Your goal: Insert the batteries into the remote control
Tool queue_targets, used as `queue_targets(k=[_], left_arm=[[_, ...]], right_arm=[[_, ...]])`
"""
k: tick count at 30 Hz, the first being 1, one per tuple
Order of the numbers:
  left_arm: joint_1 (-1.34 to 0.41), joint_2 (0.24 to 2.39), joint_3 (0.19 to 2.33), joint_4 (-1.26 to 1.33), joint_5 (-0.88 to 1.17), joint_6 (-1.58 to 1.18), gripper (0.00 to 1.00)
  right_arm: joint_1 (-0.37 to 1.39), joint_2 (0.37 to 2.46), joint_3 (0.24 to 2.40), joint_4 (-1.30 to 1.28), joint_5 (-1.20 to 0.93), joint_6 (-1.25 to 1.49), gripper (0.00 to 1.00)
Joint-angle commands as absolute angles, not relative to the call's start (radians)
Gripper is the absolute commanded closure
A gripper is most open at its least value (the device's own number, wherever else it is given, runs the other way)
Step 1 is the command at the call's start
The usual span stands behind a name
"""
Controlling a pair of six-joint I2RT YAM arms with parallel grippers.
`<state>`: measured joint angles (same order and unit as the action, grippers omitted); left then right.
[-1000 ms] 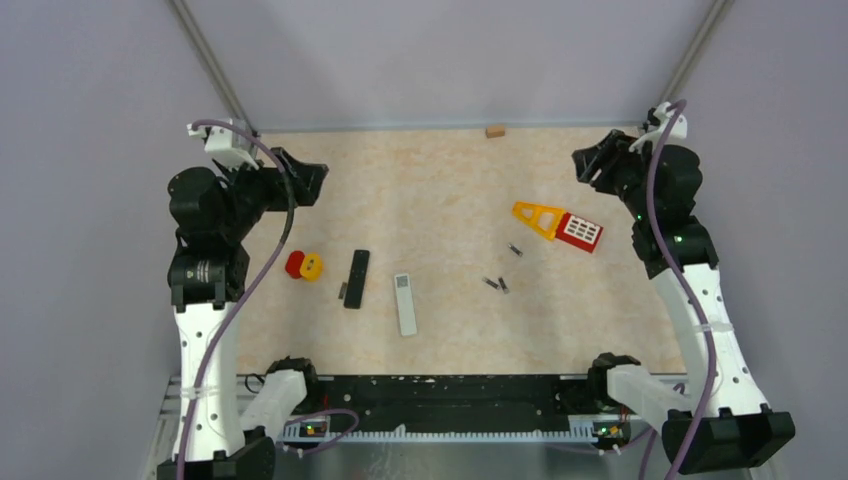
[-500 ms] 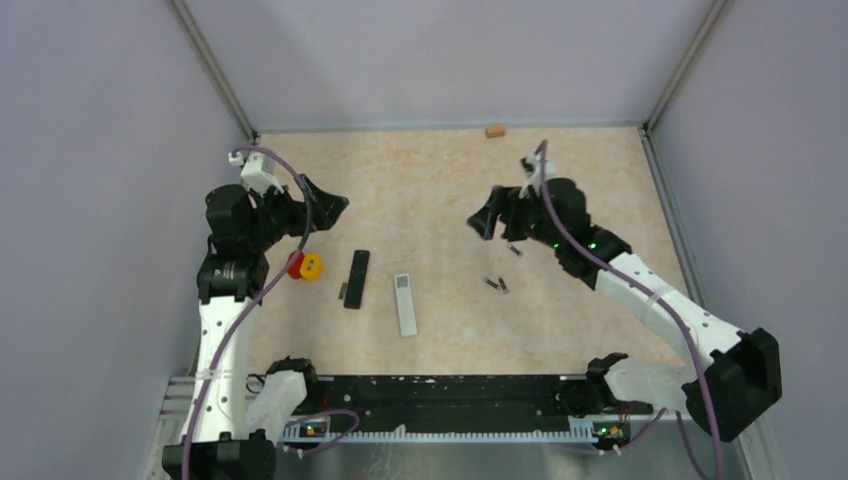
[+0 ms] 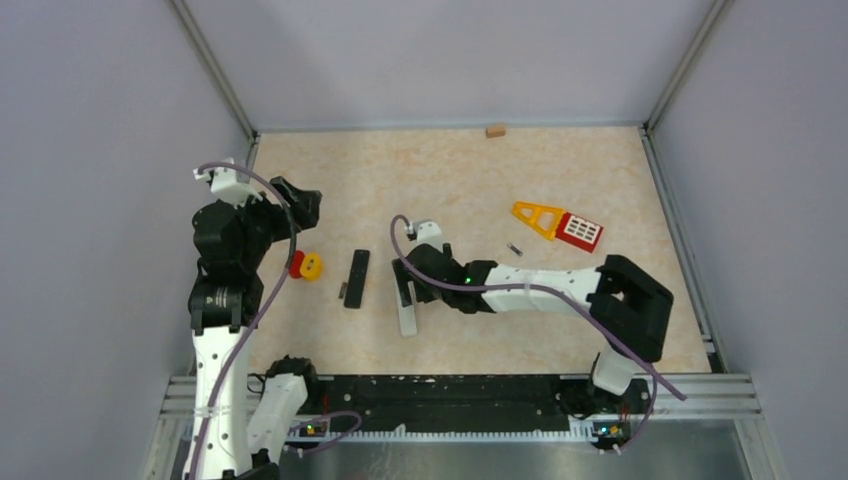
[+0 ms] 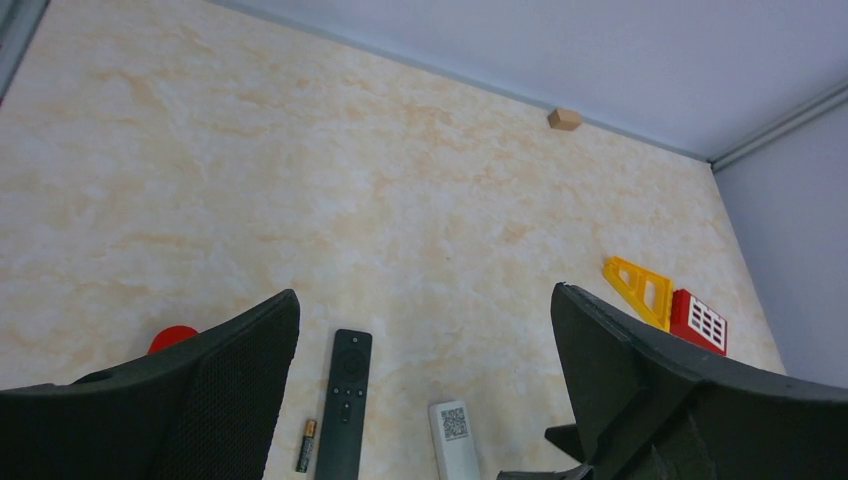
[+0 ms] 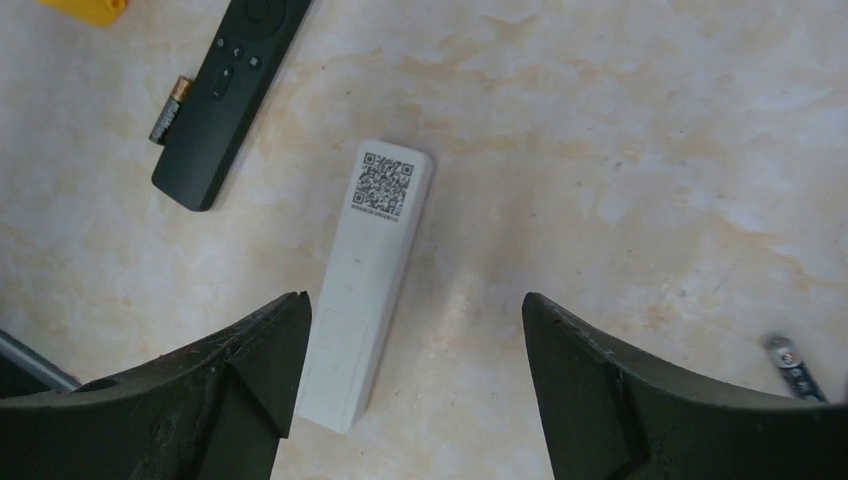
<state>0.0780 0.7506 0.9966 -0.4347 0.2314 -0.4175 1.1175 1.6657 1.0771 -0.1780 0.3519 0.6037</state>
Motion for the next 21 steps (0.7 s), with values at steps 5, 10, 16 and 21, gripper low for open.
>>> queue_targets(k=[5, 10, 16, 21], left_arm=[[0.080, 0.726, 1.008, -0.446, 0.101, -0.426, 0.01], [0.080, 0.720, 0.995, -0.450, 0.057, -0.441, 0.01], [0.079, 0.712, 0.990, -0.477, -0.037, -0.466, 0.01], [0.080, 0.707, 0.980, -0.479, -0.005, -0.486, 0.01]], right_arm=[[1.214, 1.823, 1.245, -0.252, 0.430, 0.623, 0.18], [1.248, 1.893, 1.294, -0.304, 0.415, 0.618, 0.17], [1.261, 1.937, 1.332, -0.377, 0.468, 0.629, 0.28], [1.260, 1.965, 1.347, -0.396, 0.455, 0.622, 0.39]])
